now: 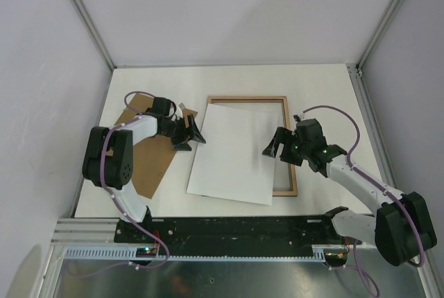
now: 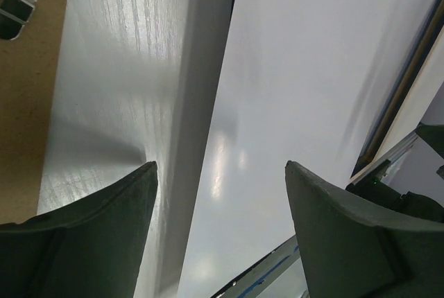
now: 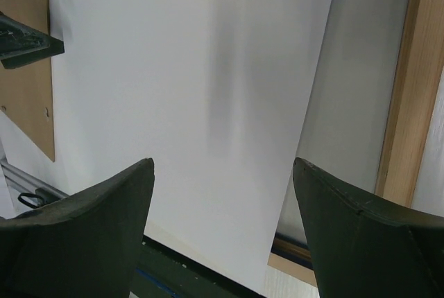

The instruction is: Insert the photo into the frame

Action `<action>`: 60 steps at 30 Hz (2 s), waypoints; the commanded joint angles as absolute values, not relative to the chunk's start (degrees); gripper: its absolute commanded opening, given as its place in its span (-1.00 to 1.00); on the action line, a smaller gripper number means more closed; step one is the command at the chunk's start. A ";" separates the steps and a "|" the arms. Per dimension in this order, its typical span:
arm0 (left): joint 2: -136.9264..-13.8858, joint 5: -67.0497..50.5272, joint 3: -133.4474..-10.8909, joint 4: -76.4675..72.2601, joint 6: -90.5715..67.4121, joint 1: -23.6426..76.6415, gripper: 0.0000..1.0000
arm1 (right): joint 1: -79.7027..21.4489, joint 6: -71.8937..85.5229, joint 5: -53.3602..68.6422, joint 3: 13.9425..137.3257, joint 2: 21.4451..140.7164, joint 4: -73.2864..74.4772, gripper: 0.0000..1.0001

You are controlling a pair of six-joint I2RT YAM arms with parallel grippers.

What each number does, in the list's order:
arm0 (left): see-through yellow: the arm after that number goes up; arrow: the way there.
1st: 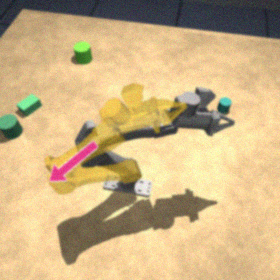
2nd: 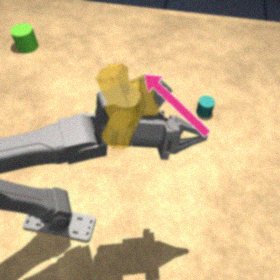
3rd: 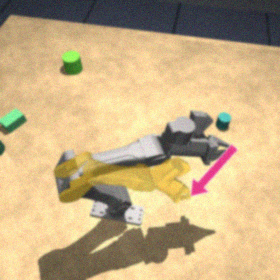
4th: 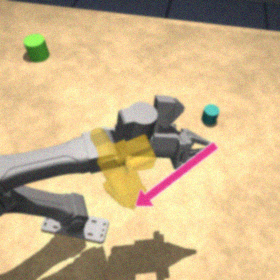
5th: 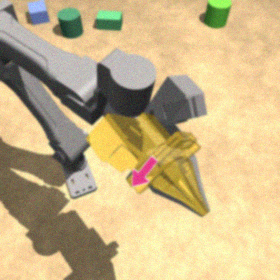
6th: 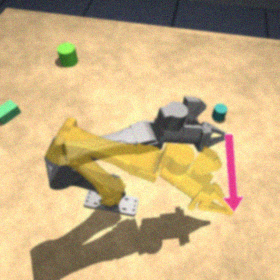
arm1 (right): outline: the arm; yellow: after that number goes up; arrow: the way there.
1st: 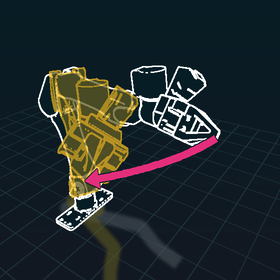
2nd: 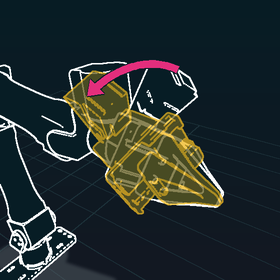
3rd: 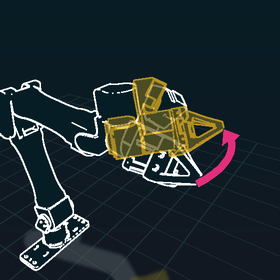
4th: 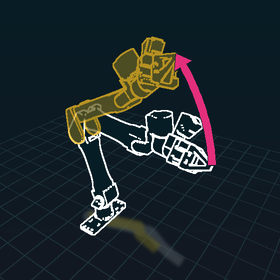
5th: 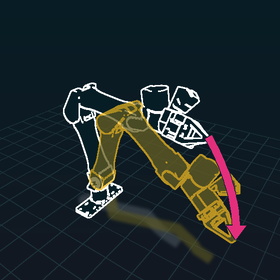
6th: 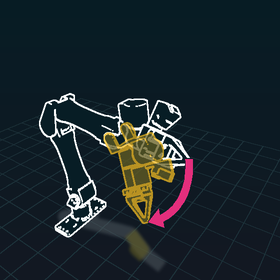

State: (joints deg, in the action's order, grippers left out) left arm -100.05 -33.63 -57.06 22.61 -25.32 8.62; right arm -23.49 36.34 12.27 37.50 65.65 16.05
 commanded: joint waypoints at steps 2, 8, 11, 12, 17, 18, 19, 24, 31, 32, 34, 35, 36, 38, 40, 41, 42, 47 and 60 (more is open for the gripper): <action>-102.14 -33.24 -59.73 22.18 -23.68 9.73 0.53 | -22.79 39.71 13.00 34.66 64.23 11.24 0.72; -103.17 -32.89 -60.38 22.37 -23.57 10.75 0.35 | -22.81 41.32 13.85 32.58 65.70 8.86 0.72; -103.20 -33.13 -60.57 22.52 -23.52 11.10 0.25 | -22.89 41.98 14.00 31.86 65.67 8.46 0.72; -103.24 -33.17 -60.61 22.51 -23.50 11.26 0.24 | -22.96 42.22 14.03 31.62 65.71 8.49 0.72; -103.24 -33.45 -60.52 22.64 -23.27 11.75 0.12 | -23.84 43.20 13.48 29.89 65.38 8.04 0.72; -103.17 -33.51 -60.49 22.70 -23.24 11.85 0.10 | -24.05 43.40 13.38 29.58 65.38 7.97 0.72; -103.09 -33.54 -60.48 22.78 -23.22 11.90 0.08 | -24.20 43.58 13.28 29.20 65.39 7.77 0.72; -102.32 -34.03 -60.48 23.01 -23.28 12.14 -0.07 | -25.07 44.35 13.02 28.09 65.81 6.96 0.73; -100.97 -34.02 -60.35 23.40 -23.40 12.24 -0.41 | -26.85 45.42 12.29 27.78 66.12 6.87 0.73; -100.89 -33.93 -60.28 23.43 -23.39 12.27 -0.45 | -27.13 45.61 12.21 27.69 66.19 6.86 0.73; -100.77 -33.82 -60.11 23.44 -23.34 12.23 -0.52 | -27.59 46.10 12.10 27.27 66.29 6.40 0.73; -100.83 -33.70 -59.98 23.50 -23.31 12.27 -0.55 | -27.77 46.38 12.07 26.99 66.37 6.19 0.73; -100.78 -33.59 -59.83 23.53 -23.30 12.33 -0.58 | -27.86 46.61 12.06 26.77 66.45 5.91 0.73; -100.65 -33.36 -59.50 23.55 -23.29 12.46 -0.65 | -28.17 47.12 11.96 26.42 66.53 5.54 0.72; -100.24 -32.95 -59.24 23.49 -23.38 12.61 -0.72 | -28.27 47.35 11.93 26.36 66.47 5.32 0.72; -100.00 -32.69 -59.11 23.52 -23.51 12.63 -0.76 | -28.24 47.41 11.99 26.36 66.24 5.25 0.72; -99.66 -32.43 -59.00 23.54 -23.88 12.78 -0.81 | -28.18 47.43 11.93 26.41 65.99 5.13 0.72; -97.85 -30.99 -58.77 23.42 -25.95 12.98 -0.99 | -27.49 46.39 10.42 29.12 62.96 7.64 0.73; -91.81 -25.58 -57.54 16.39 -32.55 13.99 -1.00 | -18.64 39.32 2.86 36.93 59.78 17.31 0.73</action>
State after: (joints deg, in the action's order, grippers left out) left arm -95.64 -27.97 -58.50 21.76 -29.15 13.26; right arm -21.98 42.22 6.42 35.27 60.42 14.26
